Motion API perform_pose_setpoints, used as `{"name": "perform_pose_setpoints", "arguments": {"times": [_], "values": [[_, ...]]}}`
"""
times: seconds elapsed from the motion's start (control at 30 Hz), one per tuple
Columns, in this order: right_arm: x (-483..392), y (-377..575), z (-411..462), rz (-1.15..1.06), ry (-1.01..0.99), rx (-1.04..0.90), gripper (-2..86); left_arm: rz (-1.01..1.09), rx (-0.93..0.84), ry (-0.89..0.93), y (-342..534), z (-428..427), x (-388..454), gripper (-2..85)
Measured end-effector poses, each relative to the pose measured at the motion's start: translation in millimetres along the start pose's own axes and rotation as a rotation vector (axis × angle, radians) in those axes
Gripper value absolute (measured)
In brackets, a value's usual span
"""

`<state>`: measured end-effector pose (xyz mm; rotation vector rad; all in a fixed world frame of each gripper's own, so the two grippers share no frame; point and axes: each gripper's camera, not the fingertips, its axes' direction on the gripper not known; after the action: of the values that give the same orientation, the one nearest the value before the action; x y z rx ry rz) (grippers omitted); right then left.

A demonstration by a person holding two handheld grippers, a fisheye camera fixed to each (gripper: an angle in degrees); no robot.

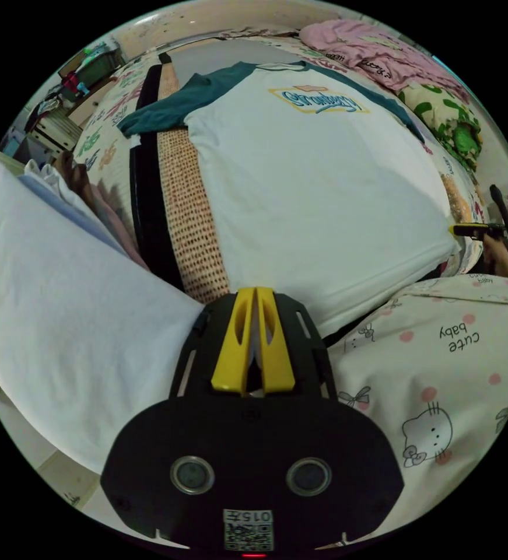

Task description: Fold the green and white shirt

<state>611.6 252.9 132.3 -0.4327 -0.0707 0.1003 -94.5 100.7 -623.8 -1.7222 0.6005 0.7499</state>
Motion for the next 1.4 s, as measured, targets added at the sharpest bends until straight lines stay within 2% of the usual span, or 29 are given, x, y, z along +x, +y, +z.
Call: {"name": "perform_pose_setpoints", "arguments": {"times": [0.13, 0.3, 0.4, 0.47, 0.5, 0.57, 0.63, 0.73, 0.83, 0.97, 1.07, 1.2, 1.4], "values": [[-51.0, 38.9, 4.0, 0.051, -0.064, 0.124, 6.8, 0.016, 0.014, -0.012, 1.4, -12.9, -8.0, -0.7], [-85.8, 119.6, -4.2, 0.289, -0.149, 0.245, 3.3, 0.006, 0.047, 0.0, 6.0, -31.4, -26.1, -0.7], [-101.5, 187.1, -70.7, 0.449, -0.149, 0.539, 0.5, 0.008, 0.056, 0.009, 7.8, -40.9, -36.1, -0.8], [-135.1, 261.5, -168.1, 0.501, -0.218, 1.003, -0.1, 0.023, 0.07, 0.004, 10.6, -46.4, -40.1, -0.8], [-149.0, 283.0, -194.4, 0.485, -0.244, 1.132, -0.1, 0.036, 0.08, -0.005, 13.1, -50.1, -41.6, -0.8], [-226.4, 375.5, -290.7, 0.295, -0.328, 1.616, -0.3, 0.053, 0.089, -0.019, 15.8, -55.5, -43.5, -0.8], [-295.1, 444.0, -345.8, 0.066, -0.379, 1.872, -0.4, 0.06, 0.09, -0.023, 17.0, -60.6, -47.6, -0.8], [-419.7, 549.3, -400.0, -0.301, -0.308, 2.138, -0.5, 0.058, 0.092, -0.018, 19.2, -68.9, -56.7, -0.8], [-536.4, 636.4, -401.6, -0.478, -0.219, 2.357, -0.5, 0.062, 0.101, -0.026, 22.7, -76.2, -63.0, -0.7], [-663.4, 723.9, -370.7, -0.714, -0.052, 2.452, -0.6, 0.063, 0.103, -0.025, 25.0, -84.9, -73.9, -0.8], [-714.2, 765.3, -337.7, -0.709, 0.004, 2.513, -0.6, 0.066, 0.101, -0.022, 26.1, -90.4, -81.7, -0.8], [-740.0, 804.3, -296.1, -0.66, -0.052, 2.663, -0.6, 0.07, 0.096, -0.022, 26.7, -97.2, -91.6, -0.8], [-792.7, 846.2, -272.1, -0.664, -0.03, 2.543, -0.6, 0.069, 0.089, -0.019, 26.8, -105.1, -105.3, -0.8]]}}
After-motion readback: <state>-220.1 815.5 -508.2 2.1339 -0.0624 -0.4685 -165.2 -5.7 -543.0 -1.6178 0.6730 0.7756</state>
